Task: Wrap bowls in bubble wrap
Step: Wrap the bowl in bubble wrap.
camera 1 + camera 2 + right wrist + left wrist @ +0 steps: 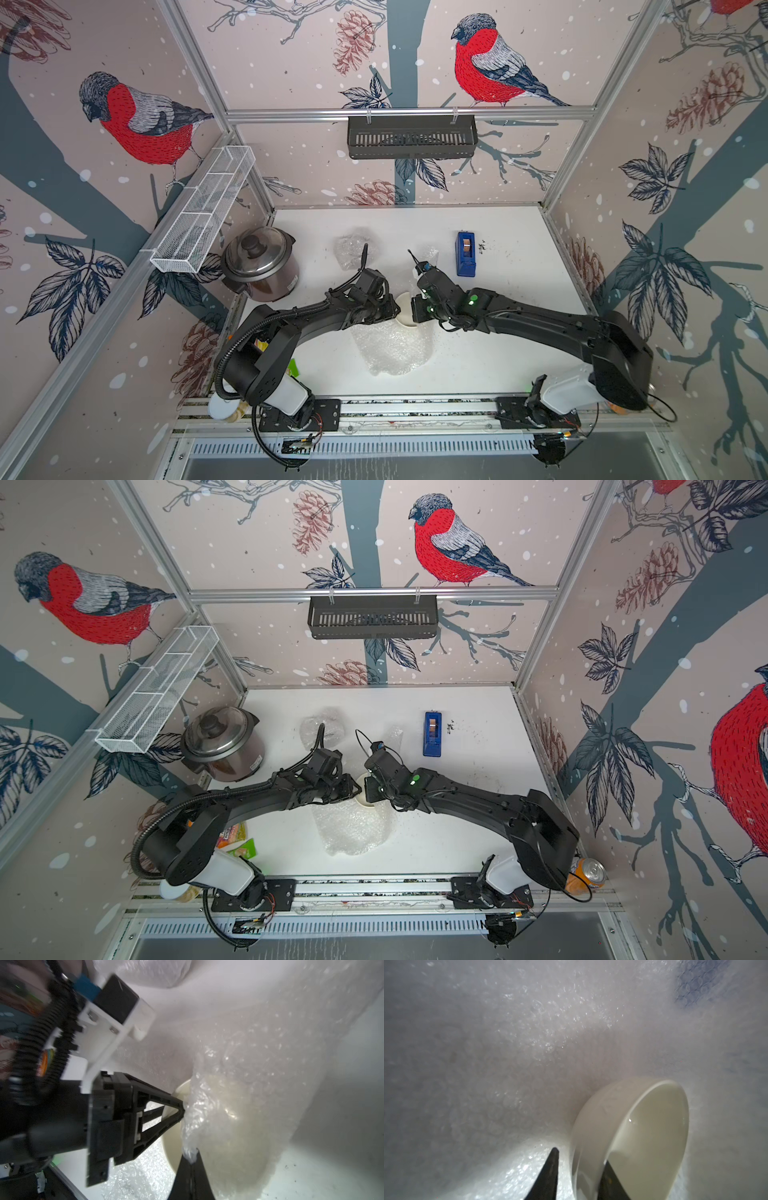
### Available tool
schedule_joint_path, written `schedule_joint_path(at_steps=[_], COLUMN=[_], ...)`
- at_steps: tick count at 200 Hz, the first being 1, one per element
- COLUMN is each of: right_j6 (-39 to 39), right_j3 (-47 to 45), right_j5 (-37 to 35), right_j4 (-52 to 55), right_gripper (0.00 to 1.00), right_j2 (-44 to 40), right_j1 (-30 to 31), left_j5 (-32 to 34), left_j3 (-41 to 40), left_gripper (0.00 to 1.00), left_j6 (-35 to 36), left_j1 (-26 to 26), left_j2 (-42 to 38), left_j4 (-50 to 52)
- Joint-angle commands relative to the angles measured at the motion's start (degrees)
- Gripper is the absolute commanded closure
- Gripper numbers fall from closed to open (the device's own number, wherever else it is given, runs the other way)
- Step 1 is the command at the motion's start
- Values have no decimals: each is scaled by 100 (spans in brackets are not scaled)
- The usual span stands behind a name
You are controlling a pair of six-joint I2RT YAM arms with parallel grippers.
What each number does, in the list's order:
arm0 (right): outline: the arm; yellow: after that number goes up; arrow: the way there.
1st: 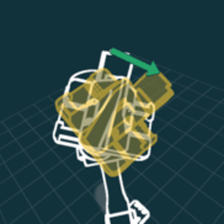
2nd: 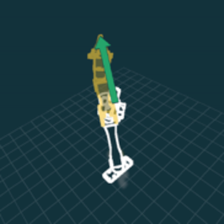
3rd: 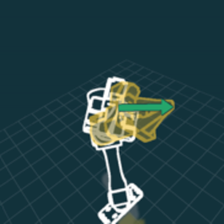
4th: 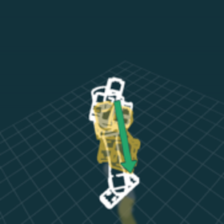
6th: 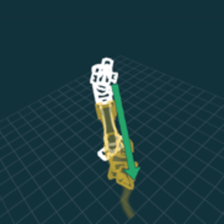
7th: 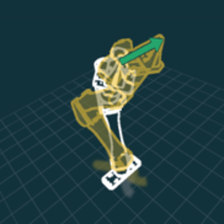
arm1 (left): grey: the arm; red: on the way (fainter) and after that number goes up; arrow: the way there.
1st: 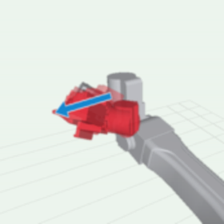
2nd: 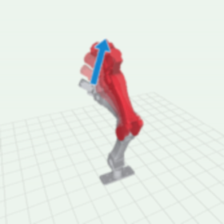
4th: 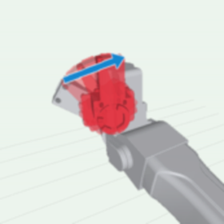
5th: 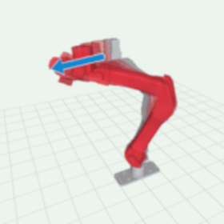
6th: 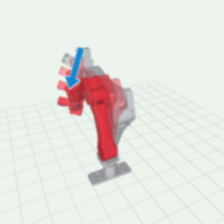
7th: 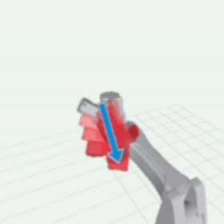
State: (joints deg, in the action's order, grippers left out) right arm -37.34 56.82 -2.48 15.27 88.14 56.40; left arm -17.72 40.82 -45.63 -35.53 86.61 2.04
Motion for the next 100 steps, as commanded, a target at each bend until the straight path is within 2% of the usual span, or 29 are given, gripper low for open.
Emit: schedule_joint_path(at_steps=[1,36,100], right_j6=[68,69,120], right_j3=[104,137,-13], right_j5=[222,196,195], right_j4=[-146,-217,-224], right_gripper=[99,98,98], right_j2=[345,797,793], right_j1=[46,-2,19], left_j5=[115,88,-65], left_j3=[-35,-169,-170], left_gripper=[61,54,49], left_j6=[-191,-298,-412], left_j1=[-16,-16,27], left_j2=[-238,-659,-571], left_j4=[-42,-17,-210])
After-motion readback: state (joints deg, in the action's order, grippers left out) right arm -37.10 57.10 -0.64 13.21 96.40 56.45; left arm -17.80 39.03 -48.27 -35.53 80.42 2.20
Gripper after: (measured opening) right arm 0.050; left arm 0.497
